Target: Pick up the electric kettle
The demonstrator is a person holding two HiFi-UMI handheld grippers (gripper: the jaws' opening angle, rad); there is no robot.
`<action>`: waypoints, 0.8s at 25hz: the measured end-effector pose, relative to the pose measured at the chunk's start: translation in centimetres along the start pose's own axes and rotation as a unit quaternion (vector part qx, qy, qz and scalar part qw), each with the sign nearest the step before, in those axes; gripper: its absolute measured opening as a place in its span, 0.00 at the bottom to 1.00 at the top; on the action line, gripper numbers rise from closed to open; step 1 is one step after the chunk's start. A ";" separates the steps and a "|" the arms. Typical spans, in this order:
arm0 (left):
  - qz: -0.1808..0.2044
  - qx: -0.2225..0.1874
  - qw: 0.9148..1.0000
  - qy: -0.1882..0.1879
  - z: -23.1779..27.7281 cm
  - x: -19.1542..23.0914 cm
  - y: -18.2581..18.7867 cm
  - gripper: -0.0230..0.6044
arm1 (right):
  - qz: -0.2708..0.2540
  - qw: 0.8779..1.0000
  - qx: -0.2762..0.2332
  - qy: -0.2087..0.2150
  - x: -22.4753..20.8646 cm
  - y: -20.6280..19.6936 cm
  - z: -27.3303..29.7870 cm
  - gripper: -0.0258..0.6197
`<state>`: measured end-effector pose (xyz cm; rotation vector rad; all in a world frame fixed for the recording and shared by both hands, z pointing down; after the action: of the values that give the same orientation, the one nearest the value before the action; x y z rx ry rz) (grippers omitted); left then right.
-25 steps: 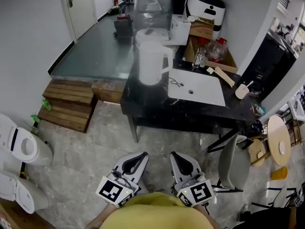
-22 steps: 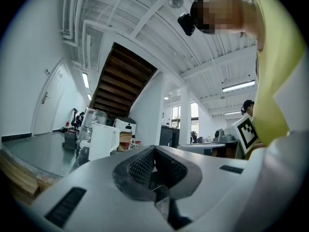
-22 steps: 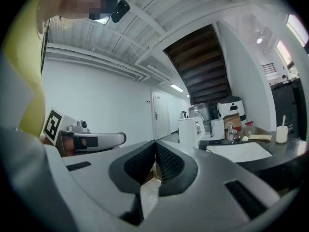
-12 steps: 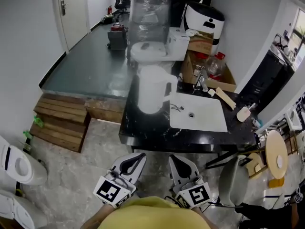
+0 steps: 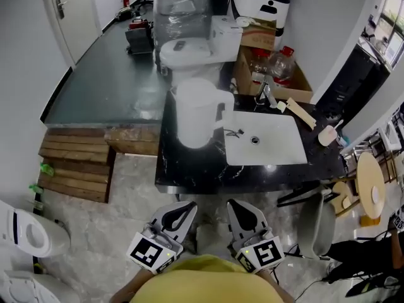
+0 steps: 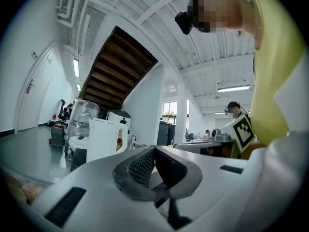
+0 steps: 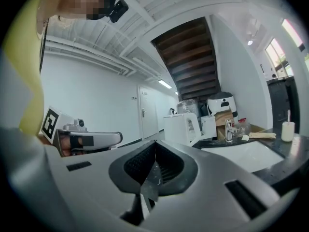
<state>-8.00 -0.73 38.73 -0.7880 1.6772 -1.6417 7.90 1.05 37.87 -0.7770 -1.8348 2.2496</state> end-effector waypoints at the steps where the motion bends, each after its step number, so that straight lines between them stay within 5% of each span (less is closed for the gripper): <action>1: -0.001 0.002 1.000 -0.001 0.4 0.3 -0.2 0.05 | -0.001 1.000 0.007 0.000 -0.4 -0.1 0.4 0.07; 20: 0.007 0.001 0.998 0.063 11.6 10.6 -0.5 0.05 | -0.017 0.999 0.004 0.046 -10.9 4.9 13.2 0.07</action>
<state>-5.22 -16.19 38.74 -0.6817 1.7638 -1.7147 12.10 -16.25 38.19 -0.8267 -1.7841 2.1600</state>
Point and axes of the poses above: the fingertips, and each gripper's own axes: z forward along the fingers, x to its left, y out of its top, the point moved 6 cm from there along -z, backward along the fingers, and after that the axes turned 12 degrees about z, right-handed, at the moved point
